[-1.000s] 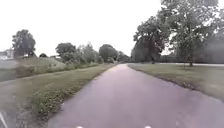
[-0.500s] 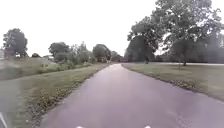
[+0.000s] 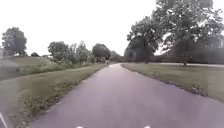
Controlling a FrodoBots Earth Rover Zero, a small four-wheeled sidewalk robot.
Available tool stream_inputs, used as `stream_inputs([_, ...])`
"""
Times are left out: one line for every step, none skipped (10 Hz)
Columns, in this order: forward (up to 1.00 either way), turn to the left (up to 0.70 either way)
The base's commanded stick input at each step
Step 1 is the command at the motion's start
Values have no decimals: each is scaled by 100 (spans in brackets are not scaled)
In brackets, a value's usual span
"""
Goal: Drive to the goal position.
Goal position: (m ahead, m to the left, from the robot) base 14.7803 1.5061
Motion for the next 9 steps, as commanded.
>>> stream_inputs([70,0])
stream_inputs([70,0])
stream_inputs([70,0])
stream_inputs([70,0])
stream_inputs([70,0])
stream_inputs([70,0])
stream_inputs([70,0])
stream_inputs([70,0])
stream_inputs([70,0])
